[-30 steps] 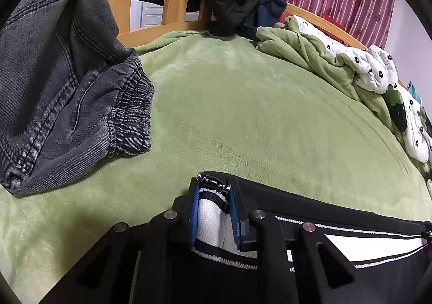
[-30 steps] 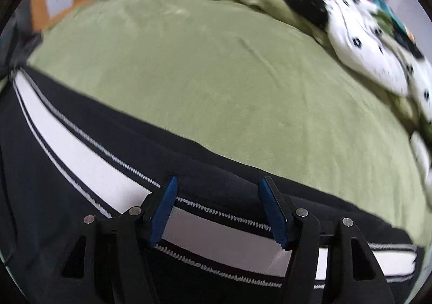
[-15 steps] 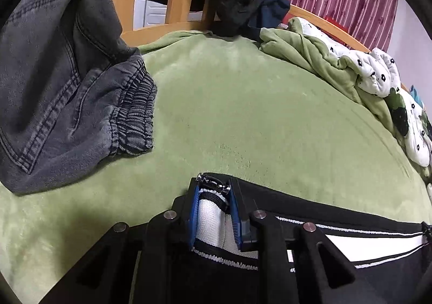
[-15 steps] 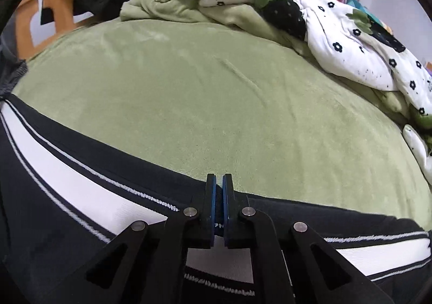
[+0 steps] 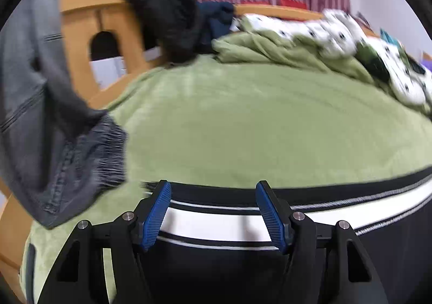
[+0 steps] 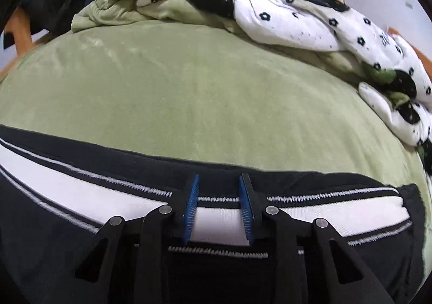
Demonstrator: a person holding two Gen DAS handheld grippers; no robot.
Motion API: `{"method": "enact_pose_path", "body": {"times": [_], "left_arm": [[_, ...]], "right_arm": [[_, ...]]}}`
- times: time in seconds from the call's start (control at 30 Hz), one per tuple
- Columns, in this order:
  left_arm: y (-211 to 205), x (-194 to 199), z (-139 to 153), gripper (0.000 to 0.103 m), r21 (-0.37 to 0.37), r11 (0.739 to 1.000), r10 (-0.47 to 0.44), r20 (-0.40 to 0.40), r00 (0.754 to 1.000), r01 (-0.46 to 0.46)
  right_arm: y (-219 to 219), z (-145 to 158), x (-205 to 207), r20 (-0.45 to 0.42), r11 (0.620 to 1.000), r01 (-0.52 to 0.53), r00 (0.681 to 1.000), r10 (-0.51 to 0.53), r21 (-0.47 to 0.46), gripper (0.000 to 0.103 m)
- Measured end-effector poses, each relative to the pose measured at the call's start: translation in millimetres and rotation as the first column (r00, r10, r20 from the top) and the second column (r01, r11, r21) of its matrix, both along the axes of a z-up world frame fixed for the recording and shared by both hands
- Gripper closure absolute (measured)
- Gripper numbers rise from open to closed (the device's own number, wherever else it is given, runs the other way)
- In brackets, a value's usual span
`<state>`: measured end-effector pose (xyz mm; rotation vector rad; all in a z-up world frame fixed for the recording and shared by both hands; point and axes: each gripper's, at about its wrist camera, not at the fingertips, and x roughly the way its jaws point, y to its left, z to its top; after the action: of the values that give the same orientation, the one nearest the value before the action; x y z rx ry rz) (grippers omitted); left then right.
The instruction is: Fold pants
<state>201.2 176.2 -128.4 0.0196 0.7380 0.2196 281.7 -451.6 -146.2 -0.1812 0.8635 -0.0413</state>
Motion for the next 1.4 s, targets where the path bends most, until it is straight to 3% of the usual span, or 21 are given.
{"method": "enact_pose_path", "body": {"times": [0.07, 0.17, 0.27, 0.37, 0.5, 0.63, 0.7, 0.77, 0.83, 0.93, 1.03, 1.17, 1.23, 1.3, 1.4], "left_arm": [[-9.2, 10.2, -15.9, 0.04, -0.03, 0.999, -0.016, -0.056, 0.998, 0.015], [-7.8, 24.1, -37.9, 0.038, -0.013, 1.0, 0.027, -0.123, 0.992, -0.028], [8.3, 18.0, -30.6, 0.039, -0.09, 0.993, 0.067, -0.131, 0.989, -0.079], [18.5, -15.6, -10.6, 0.04, -0.147, 0.988, 0.039, -0.113, 0.993, -0.055], [17.6, -73.0, 2.5, 0.04, -0.192, 0.981, -0.045, -0.122, 0.992, 0.021], [8.9, -136.1, 2.3, 0.041, -0.3, 0.948, -0.143, -0.11, 0.984, 0.104], [2.0, -163.6, -2.6, 0.041, -0.298, 0.945, -0.172, -0.112, 0.979, 0.132], [1.2, -186.7, -11.9, 0.041, -0.338, 0.93, -0.193, -0.108, 0.975, 0.146], [10.4, -208.2, -29.1, 0.041, -0.442, 0.887, -0.199, -0.111, 0.974, 0.131], [34.9, -219.2, -46.1, 0.042, -0.578, 0.812, -0.14, -0.055, 0.989, 0.083], [58.3, -210.0, -51.3, 0.045, -0.645, 0.764, -0.055, -0.026, 0.998, 0.025], [77.5, -183.3, -54.5, 0.047, -0.628, 0.773, 0.084, -0.042, 0.996, -0.091], [87.7, -172.4, -56.3, 0.047, -0.635, 0.76, 0.149, -0.033, 0.988, -0.136], [95.3, -159.4, -55.3, 0.048, -0.62, 0.767, 0.189, -0.031, 0.981, -0.167], [102.6, -144.1, -53.2, 0.051, -0.606, 0.766, 0.227, -0.059, 0.972, -0.216]], "right_arm": [[-2.0, 0.8, 3.6, 0.011, 1.0, 0.002, 1.0, -0.002, 0.001, 0.075], [-1.8, 1.6, 5.7, 0.013, 1.0, 0.004, 1.0, -0.004, -0.001, 0.075], [-2.2, 3.1, 2.6, 0.011, 1.0, 0.025, 1.0, -0.025, -0.004, 0.074], [1.4, 18.1, -20.5, 0.025, 0.993, 0.103, 0.994, -0.104, 0.055, 0.07], [16.2, 43.0, -62.6, 0.039, 0.979, 0.117, 0.991, -0.125, 0.169, 0.063], [52.9, 68.2, -101.9, 0.054, 0.988, 0.083, 0.994, -0.09, 0.131, 0.062], [72.5, 81.1, -123.3, 0.1, 0.995, 0.071, 0.992, -0.078, 0.067, 0.062], [87.0, 93.4, -144.3, 0.126, 0.996, 0.048, 0.99, -0.057, 0.074, 0.062], [96.4, 104.3, -160.3, 0.12, 0.994, 0.025, 0.992, -0.037, 0.107, 0.062], [113.8, 118.7, -181.0, 0.102, 0.993, 0.008, 0.995, -0.019, 0.114, 0.062], [132.5, 129.6, -194.7, 0.103, 0.996, 0.001, 0.995, -0.01, 0.086, 0.062], [145.1, 138.1, -201.2, 0.066, 0.994, 0.041, 0.997, -0.048, 0.102, 0.062], [149.0, 136.4, -201.0, 0.028, 0.993, 0.093, 0.995, -0.095, 0.078, 0.062], [152.7, 129.7, -199.9, -0.023, 0.988, 0.151, 0.988, -0.15, 0.037, 0.062], [153.2, 126.2, -207.2, -0.029, 0.982, 0.176, 0.984, -0.174, 0.065, 0.062]]}}
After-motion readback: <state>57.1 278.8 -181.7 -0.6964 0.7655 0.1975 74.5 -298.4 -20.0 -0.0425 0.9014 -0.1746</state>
